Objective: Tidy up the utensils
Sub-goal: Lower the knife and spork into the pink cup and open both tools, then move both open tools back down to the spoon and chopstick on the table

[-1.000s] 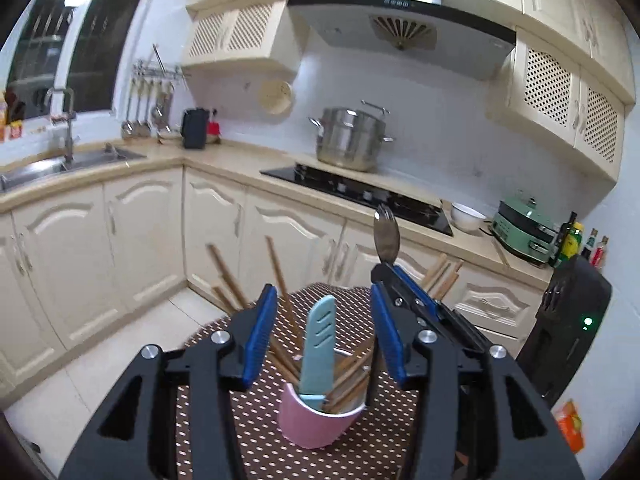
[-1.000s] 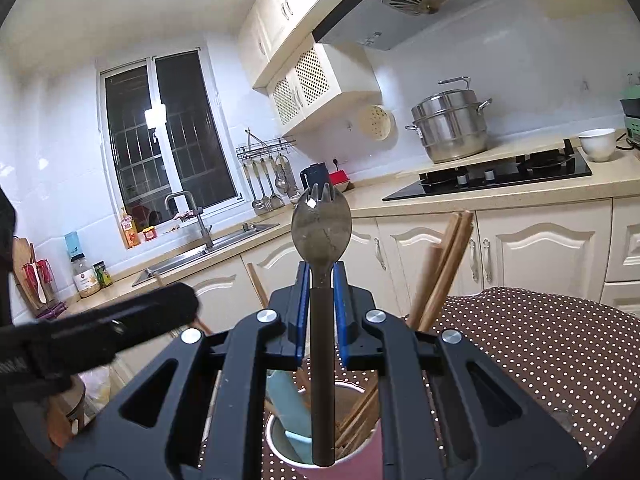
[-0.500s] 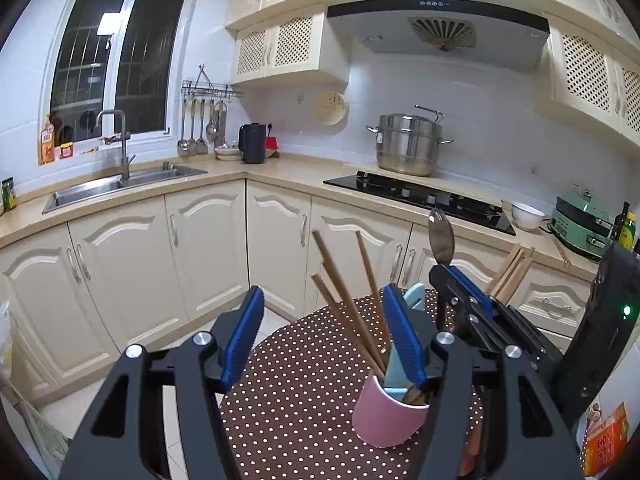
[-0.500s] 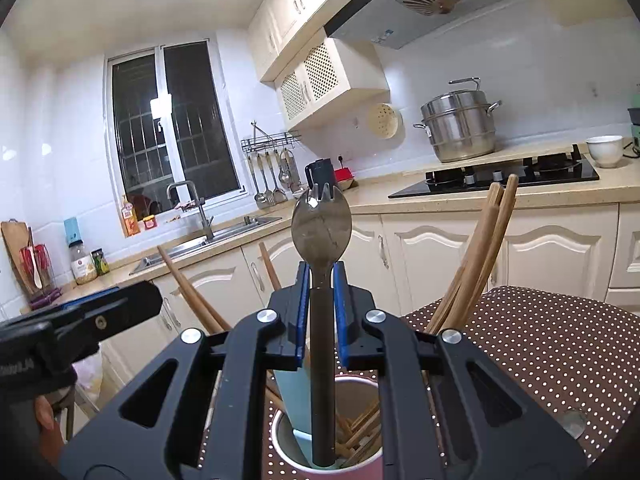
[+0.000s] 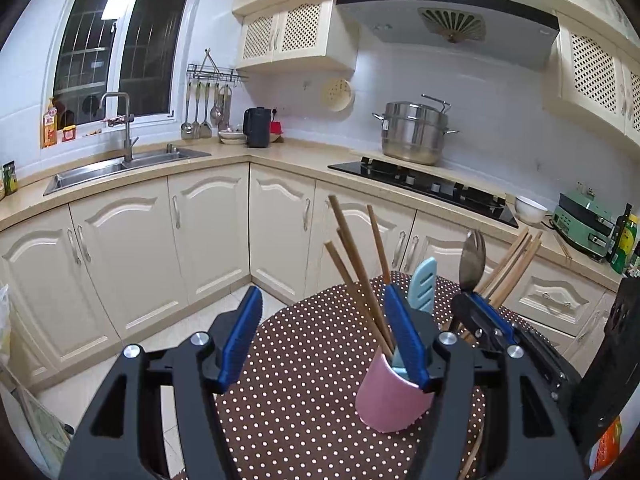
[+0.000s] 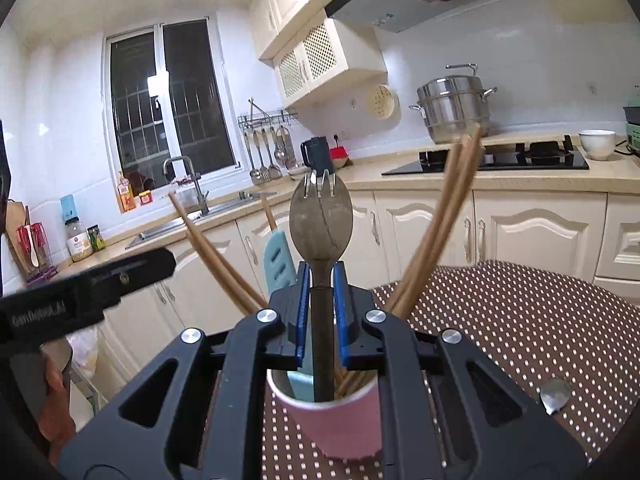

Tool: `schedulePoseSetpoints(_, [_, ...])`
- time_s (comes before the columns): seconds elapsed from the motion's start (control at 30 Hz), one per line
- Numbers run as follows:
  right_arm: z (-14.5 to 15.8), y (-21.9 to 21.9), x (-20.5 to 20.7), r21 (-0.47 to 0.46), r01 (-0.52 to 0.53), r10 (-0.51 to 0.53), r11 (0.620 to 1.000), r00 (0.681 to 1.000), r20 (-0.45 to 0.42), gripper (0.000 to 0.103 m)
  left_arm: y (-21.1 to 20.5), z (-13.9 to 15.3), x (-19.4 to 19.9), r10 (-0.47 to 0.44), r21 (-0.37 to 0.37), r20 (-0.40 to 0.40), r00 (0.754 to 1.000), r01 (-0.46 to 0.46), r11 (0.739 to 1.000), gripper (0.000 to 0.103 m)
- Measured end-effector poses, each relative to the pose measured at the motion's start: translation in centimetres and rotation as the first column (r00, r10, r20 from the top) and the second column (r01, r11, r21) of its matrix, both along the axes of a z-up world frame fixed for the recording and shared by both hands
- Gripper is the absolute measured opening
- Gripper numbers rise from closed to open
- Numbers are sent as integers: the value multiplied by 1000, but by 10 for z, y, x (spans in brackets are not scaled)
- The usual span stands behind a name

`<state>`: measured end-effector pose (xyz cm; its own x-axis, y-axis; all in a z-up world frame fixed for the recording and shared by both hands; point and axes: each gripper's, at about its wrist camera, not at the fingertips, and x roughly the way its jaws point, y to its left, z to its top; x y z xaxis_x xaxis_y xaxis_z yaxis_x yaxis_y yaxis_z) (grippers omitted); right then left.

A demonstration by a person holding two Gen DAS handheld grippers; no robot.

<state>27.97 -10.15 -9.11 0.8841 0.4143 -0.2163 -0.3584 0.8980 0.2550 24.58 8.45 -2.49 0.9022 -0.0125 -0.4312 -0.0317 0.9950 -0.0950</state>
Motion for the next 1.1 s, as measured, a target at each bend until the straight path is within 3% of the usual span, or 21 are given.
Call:
schedulePoseSetpoints(0.6, [-25,-3,-23,-27,11,-14,1000,994,-112,13,-5,-3,-30,1,62,-38,999,2,998,66])
schedulePoseSetpoints(0.67, [-22,-3,-27,-25,17,-19,1000,994,-111,24,-6,-3,-36,-4,68,-40,999,7,998,67])
schedulePoseSetpoints(0.7, [-21,-3,-29,-22,19,-21,1000,994,-105,43,-7,-3,-38,-6,73,-38,999,9,997,67])
schedulePoseSetpoints(0.73, [-20,-4,-32,-18,19,-21,1000,995,-99,53,-7,-4,-41,-7,77,-38,999,10,997,67])
schedulePoseSetpoints(1.1, [3,-21,-62,5,42,-42,999,997,-64,56,-17,12,-70,-29,91,-8,1000,29,995,72])
